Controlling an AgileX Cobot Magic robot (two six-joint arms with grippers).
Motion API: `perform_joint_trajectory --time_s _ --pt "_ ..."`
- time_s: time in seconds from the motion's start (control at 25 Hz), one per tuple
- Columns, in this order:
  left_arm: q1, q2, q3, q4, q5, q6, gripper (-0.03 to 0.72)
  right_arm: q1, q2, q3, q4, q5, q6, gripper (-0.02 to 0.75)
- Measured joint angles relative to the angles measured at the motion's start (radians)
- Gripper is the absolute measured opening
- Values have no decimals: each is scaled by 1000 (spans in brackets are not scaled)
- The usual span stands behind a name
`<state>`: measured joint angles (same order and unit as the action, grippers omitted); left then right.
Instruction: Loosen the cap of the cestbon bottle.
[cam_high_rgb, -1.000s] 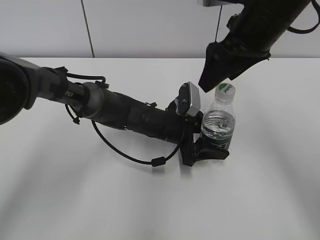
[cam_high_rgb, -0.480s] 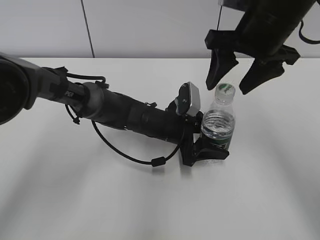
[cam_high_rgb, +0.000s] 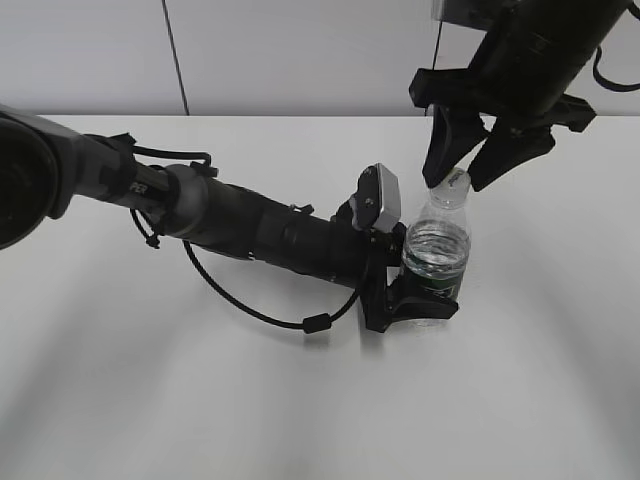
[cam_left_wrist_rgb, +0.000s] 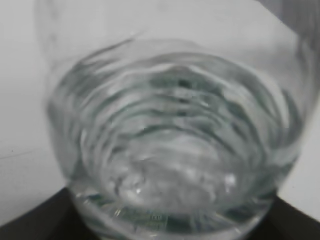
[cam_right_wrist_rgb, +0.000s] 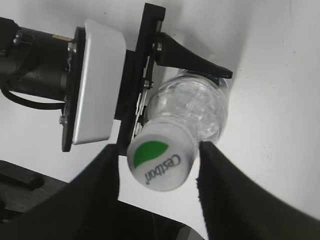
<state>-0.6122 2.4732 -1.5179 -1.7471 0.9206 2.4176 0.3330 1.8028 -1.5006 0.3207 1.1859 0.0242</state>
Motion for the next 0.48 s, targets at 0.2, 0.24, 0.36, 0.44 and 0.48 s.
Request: perform_joint_trajectory --time_s 0.2,0.24,0.36,0.44,0.48 --pt "0 0 0 0 1 0 503 0 -1 0 -2 -1 -24 246" --pt "0 0 0 0 1 0 503 0 -1 0 -2 -1 -24 238" --pt "0 0 0 0 1 0 503 0 -3 0 -4 0 -60 229" --pt "0 0 0 1 1 1 503 0 -3 -1 -10 5 -86 228" --pt "0 0 0 1 1 1 503 0 -3 -1 -14 7 -95 228"
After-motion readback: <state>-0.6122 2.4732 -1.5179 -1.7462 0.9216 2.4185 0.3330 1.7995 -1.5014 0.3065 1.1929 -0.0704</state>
